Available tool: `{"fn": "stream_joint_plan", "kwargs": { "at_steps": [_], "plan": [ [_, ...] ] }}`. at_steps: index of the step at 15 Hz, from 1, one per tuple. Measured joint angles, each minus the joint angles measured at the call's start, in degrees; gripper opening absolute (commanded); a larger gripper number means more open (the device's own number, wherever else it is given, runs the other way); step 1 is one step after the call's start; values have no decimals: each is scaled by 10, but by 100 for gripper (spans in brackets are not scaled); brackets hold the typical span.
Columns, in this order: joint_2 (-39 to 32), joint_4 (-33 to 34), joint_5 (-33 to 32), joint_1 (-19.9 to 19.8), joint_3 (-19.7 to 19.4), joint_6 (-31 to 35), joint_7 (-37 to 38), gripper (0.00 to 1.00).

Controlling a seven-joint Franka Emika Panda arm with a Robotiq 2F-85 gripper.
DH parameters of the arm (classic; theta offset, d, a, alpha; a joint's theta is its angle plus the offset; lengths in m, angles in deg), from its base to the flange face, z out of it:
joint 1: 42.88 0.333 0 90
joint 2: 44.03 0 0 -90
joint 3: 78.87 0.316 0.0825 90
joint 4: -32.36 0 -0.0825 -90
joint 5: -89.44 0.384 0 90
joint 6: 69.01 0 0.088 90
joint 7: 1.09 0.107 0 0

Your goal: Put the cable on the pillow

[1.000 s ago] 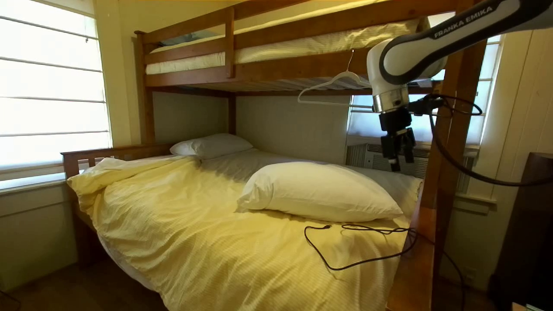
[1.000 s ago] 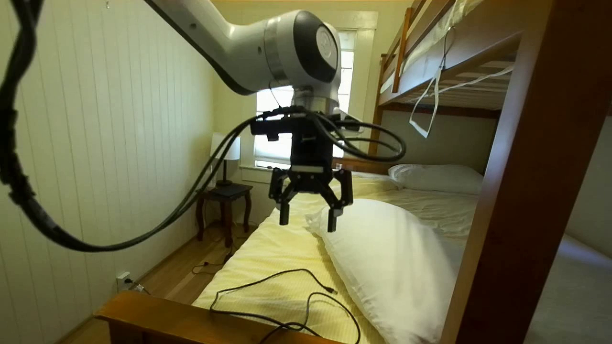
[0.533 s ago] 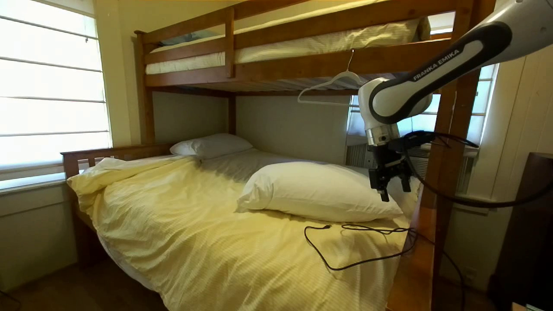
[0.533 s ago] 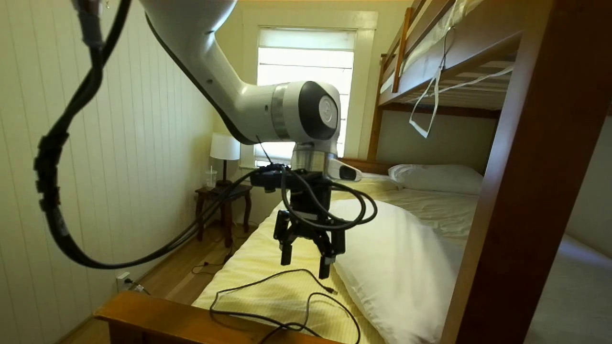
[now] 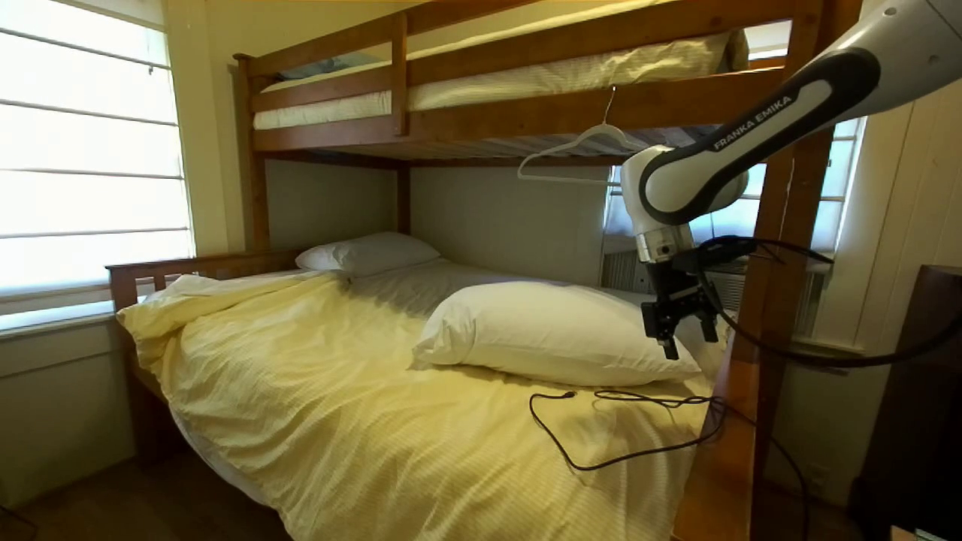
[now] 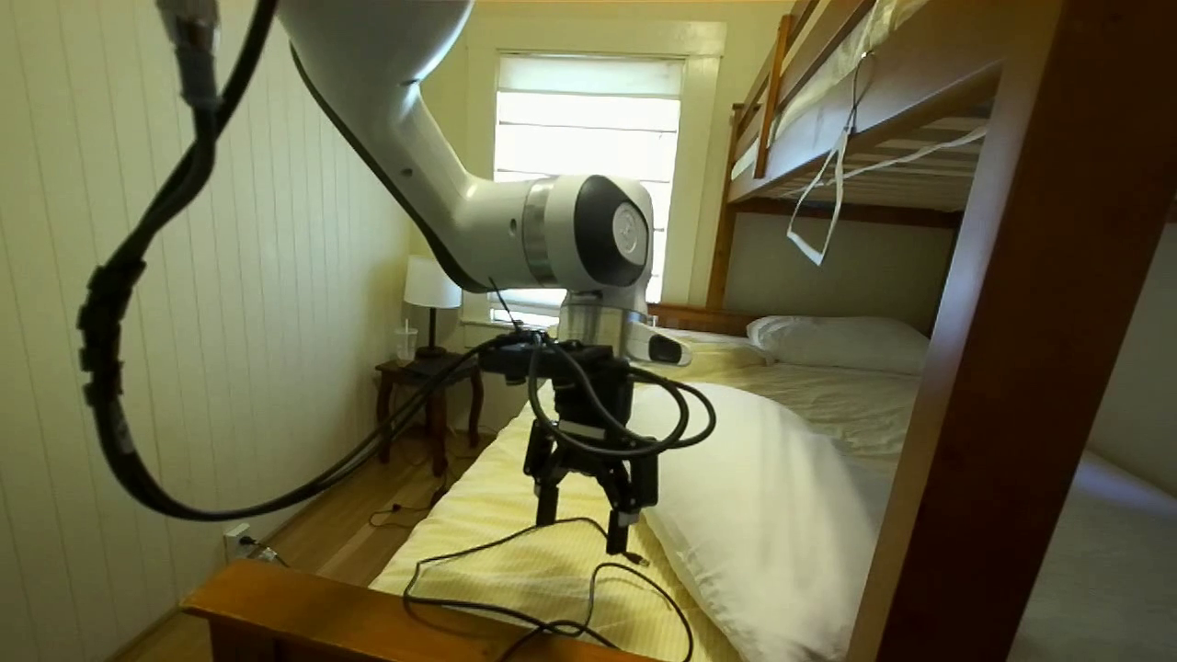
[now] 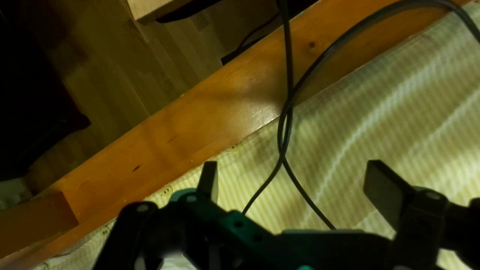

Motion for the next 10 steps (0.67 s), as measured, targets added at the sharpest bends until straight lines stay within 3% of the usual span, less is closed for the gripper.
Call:
{"fn": "stream_joint_plan", "kwargs": {
  "at_steps": [4,6,9,10],
  "plan": [
    [-36,-5,6,-1,-1,2,27,97],
    [-53,-6,14,-4,-2,6,38,77],
    [-72,-7,26,-7,-4,7,49,60],
    [-76,-7,30,-7,-5,7,51,50]
  ]
}}
